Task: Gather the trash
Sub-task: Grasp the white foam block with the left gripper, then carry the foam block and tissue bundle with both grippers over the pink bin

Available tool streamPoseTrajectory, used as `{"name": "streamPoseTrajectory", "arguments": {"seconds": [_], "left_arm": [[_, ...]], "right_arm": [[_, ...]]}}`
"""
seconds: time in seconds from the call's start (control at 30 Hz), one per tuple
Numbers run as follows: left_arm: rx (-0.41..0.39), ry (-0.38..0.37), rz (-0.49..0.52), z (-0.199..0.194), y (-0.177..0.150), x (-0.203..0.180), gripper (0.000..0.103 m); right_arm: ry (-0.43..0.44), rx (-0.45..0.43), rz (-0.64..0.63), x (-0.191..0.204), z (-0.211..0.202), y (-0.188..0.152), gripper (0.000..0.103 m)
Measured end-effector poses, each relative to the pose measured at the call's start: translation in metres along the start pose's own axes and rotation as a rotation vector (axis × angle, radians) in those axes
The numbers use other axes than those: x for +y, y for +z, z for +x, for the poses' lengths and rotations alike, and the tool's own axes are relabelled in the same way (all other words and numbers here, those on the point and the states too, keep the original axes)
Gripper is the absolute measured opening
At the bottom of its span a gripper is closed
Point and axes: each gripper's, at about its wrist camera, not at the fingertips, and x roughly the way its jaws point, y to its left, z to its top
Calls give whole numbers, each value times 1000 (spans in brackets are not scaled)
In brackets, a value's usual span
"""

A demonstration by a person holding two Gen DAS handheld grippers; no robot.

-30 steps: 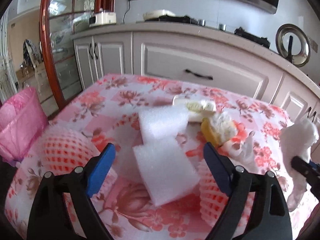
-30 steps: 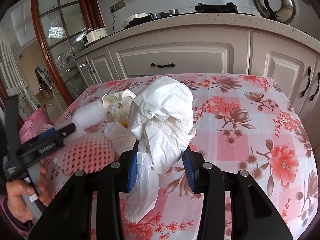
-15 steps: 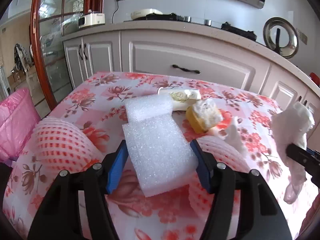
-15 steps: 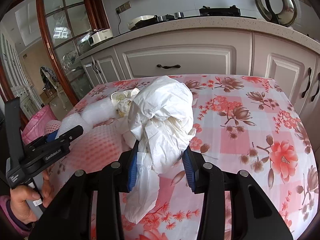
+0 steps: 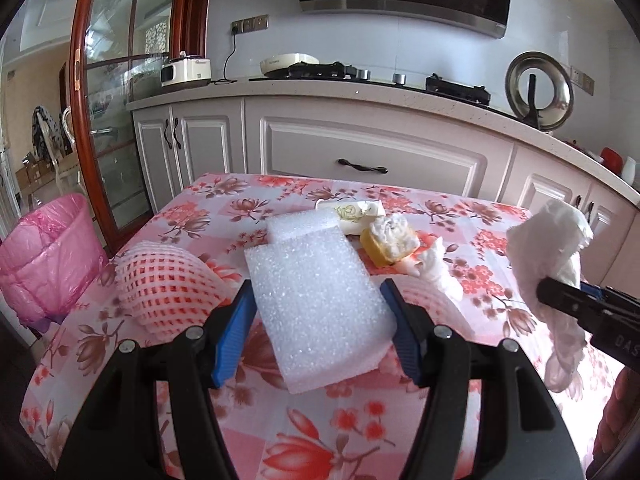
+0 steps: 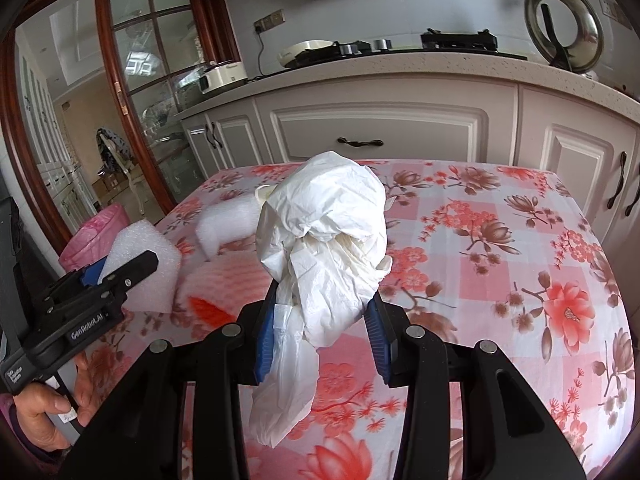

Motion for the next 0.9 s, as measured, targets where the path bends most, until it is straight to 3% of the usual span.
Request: {"name": "streamPoseTrajectory", "arguments": {"seconds": [0.53,0.9], "left_arm": [[-37,-1,-2,-36,-8,22,61],[-87,76,10,-57,-16,55,61]], "right_arm": [[86,-11,-76,46,-6,2,39],[208,34,-145,98,10,-2,39]]}}
